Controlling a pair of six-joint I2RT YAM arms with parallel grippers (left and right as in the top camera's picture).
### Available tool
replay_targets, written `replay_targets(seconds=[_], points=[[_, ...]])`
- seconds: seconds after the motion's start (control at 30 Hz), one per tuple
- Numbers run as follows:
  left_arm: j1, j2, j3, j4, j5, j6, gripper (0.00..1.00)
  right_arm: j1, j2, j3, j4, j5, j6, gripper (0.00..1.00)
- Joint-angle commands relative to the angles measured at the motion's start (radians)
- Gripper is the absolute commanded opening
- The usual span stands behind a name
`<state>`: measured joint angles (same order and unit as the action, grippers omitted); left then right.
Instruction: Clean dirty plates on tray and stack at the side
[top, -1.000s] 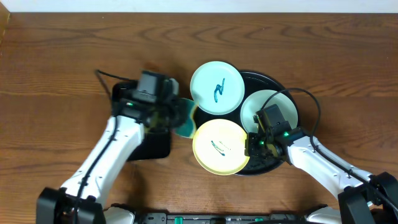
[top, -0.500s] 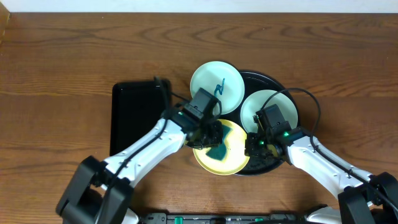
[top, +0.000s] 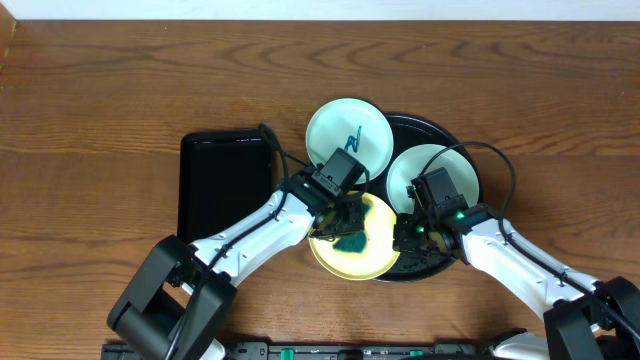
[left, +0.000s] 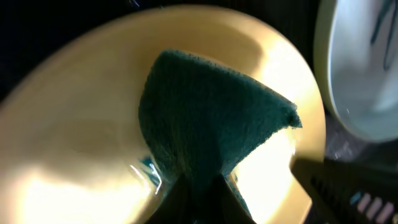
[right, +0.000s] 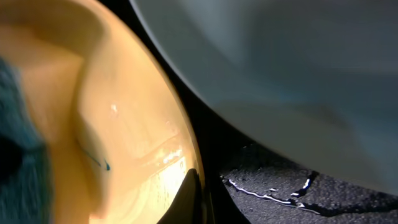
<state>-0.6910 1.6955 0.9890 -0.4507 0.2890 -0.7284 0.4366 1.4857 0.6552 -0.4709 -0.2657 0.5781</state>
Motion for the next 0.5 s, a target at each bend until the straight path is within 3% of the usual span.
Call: replay_targets(seconds=[0.0,0.17,0.33,0.47], points=[[0.029,0.016,0.024,0.0,-0.205,-0.003,0.08,0.01,0.007,-0.008,-0.023,0.036,0.01,0.01],[0.045,0.005,0.036,-0.011,-0.195,-0.004,0.08,0.01,0.007,-0.008,-0.023,0.036,0.01,0.01],[0.003,0.005,0.036,-0.011,0.006,-0.01,0.08,0.01,0.007,-0.008,-0.023,0.036,0.01,0.01],[-0.065,0.005,0.036,-0.012,0.04,-0.01,0.07,0.01,0.007,-0.008,-0.023,0.036,0.01,0.01]])
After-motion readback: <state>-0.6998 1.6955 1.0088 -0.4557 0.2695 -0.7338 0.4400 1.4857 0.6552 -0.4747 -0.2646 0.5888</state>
